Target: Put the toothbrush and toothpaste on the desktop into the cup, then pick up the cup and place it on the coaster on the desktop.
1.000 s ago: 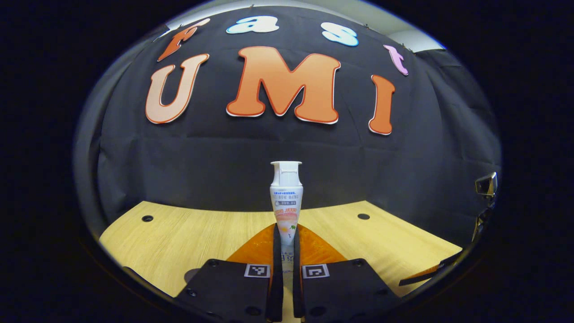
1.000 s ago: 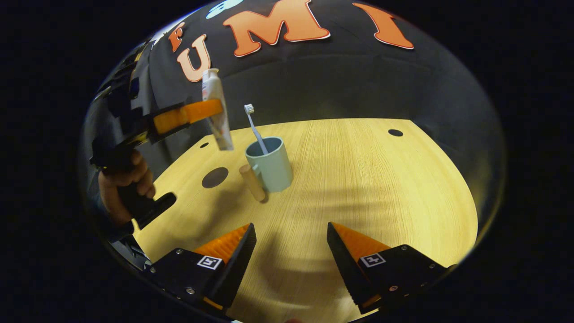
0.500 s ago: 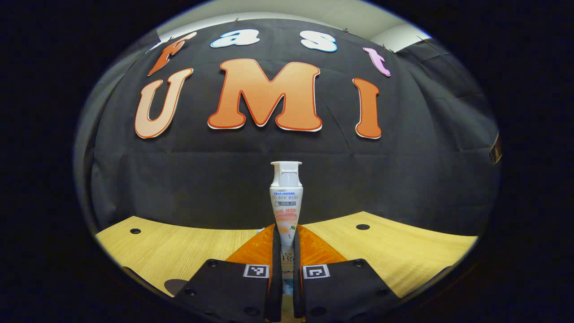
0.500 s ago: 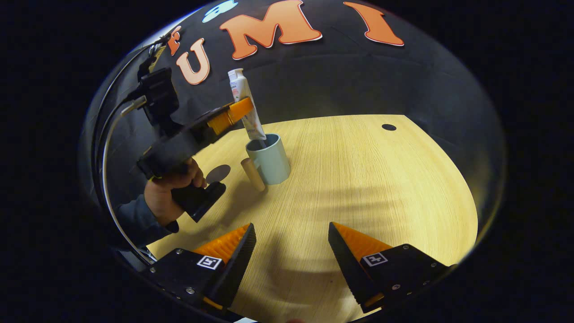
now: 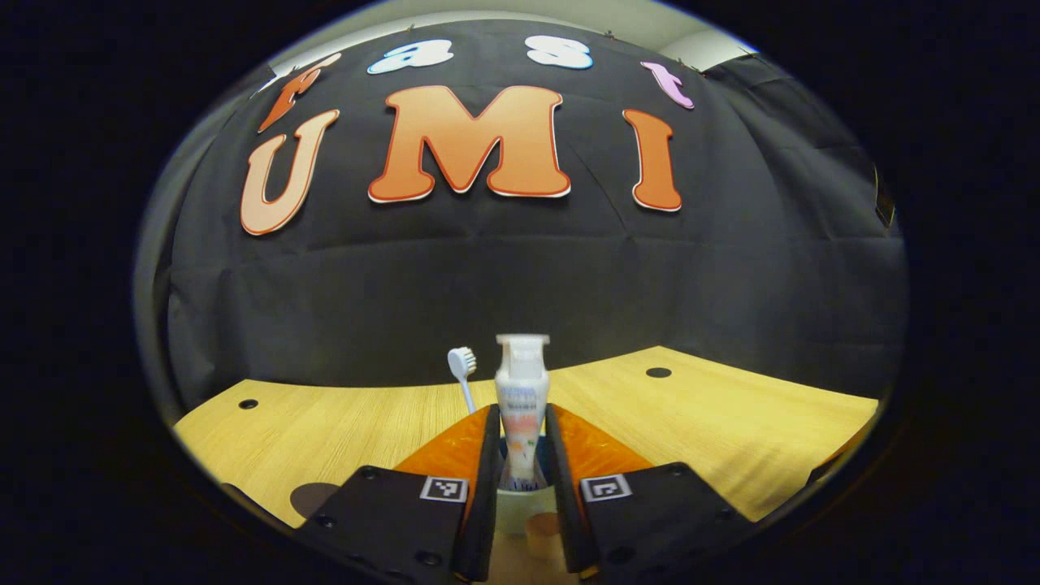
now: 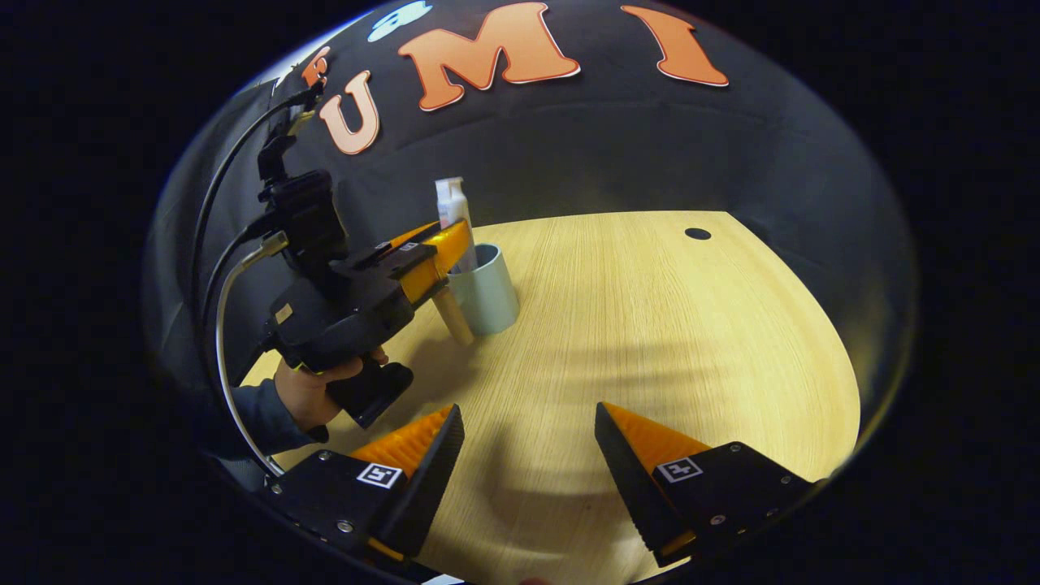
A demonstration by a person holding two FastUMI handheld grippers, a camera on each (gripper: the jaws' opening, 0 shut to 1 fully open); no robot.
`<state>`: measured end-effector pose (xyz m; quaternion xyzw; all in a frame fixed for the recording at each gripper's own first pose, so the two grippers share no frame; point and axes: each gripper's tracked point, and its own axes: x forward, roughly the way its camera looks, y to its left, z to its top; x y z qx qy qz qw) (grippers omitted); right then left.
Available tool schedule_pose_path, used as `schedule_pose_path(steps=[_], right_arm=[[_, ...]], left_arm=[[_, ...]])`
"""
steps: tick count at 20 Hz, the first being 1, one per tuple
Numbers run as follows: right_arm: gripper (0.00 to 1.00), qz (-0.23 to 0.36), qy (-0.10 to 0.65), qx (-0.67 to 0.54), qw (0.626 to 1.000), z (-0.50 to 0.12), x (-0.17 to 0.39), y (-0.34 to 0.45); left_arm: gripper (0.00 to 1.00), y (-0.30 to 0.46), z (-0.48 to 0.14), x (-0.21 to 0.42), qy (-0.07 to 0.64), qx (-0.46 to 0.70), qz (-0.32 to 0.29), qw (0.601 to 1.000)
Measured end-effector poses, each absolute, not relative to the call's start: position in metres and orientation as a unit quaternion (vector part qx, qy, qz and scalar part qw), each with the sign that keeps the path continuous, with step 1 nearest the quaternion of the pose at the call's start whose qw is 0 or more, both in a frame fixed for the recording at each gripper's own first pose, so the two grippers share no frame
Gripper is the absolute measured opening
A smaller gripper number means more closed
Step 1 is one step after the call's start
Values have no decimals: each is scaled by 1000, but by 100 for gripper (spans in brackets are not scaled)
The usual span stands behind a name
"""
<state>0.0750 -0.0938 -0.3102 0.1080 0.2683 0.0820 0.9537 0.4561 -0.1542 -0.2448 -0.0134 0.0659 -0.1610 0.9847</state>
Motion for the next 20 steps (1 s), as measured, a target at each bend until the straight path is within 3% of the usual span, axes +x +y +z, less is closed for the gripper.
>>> schedule_pose_path(steps=[2, 3, 7, 13, 20], right_arm=[[98, 83, 263, 112, 955, -304, 76, -92], [98, 82, 263, 111, 955, -303, 75, -94], [98, 81, 257, 114, 956, -288, 85, -90], [98, 104, 257, 121, 953, -258, 108, -57], [96, 107, 290, 124, 943, -243, 144, -20]], left_arm=[[38, -151, -224, 452, 45, -10, -162, 986], [44, -147, -218, 449, 46, -5, -161, 986], [82, -121, -197, 427, 61, -6, -149, 987], [87, -45, -134, 392, 70, -7, -101, 992], [96, 41, -110, 360, 121, 10, -58, 991]])
